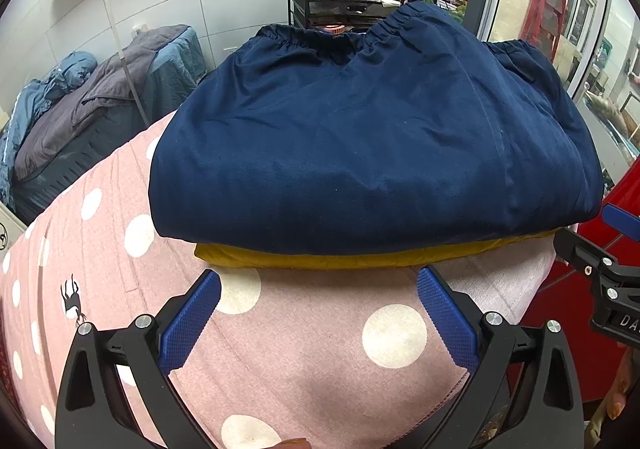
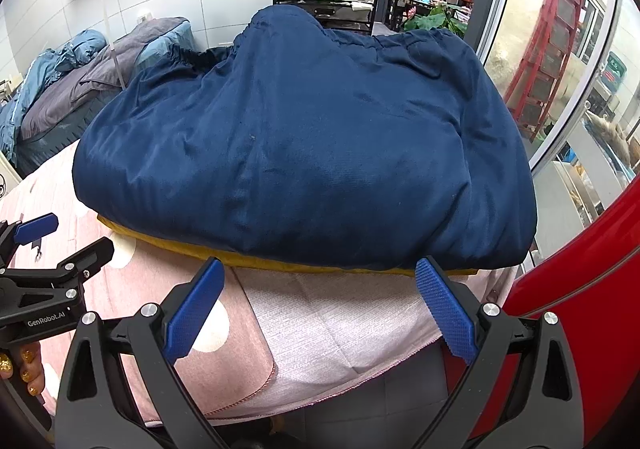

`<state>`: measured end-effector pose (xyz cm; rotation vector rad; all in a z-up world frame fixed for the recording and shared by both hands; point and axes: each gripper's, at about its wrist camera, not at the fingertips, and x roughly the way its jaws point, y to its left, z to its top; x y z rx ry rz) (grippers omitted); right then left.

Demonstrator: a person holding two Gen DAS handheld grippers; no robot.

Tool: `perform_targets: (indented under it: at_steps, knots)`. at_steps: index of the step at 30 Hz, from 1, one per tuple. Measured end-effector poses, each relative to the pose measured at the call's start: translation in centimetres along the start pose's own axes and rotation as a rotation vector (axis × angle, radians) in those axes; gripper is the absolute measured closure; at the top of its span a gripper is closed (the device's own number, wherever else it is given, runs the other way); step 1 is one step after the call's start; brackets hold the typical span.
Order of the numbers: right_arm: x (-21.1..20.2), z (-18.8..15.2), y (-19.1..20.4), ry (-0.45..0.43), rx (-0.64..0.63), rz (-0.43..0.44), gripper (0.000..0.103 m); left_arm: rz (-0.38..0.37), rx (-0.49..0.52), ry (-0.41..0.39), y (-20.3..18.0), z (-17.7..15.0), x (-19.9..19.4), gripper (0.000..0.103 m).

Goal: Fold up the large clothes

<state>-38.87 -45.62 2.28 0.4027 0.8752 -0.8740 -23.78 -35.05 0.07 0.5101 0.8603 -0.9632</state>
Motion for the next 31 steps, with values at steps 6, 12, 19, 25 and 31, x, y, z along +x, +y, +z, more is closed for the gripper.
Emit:
perform_targets:
  at_steps: [6, 12, 19, 25, 31]
  knots:
    - [0.0, 0.0, 0.0, -0.001, -0.001, 0.001, 0.008, -0.005, 0.015, 0.006, -0.3, 0.0, 0.0, 0.006]
    - [0.1, 0.0, 0.0, -0.001, -0.001, 0.001, 0.008, -0.026, 0.013, 0.0, -0.5, 0.0, -0.1, 0.006]
    - [0.2, -0.2, -0.3, 0.006, 0.007, -0.005, 0.008, -0.032, 0.049, -0.028, -1.3, -0.2, -0.5, 0.006]
    - [-0.1, -0.2, -0.3, -0.001, 0.004, -0.004, 0.008, -0.002, 0.071, -0.022, -1.8, 0.1, -0.9, 0.006]
    - [-0.4, -0.2, -0.2, -0.003, 0.003, -0.005, 0.008, -0.011, 0.077, -0.025, -2.0, 0.2, -1.3, 0.006]
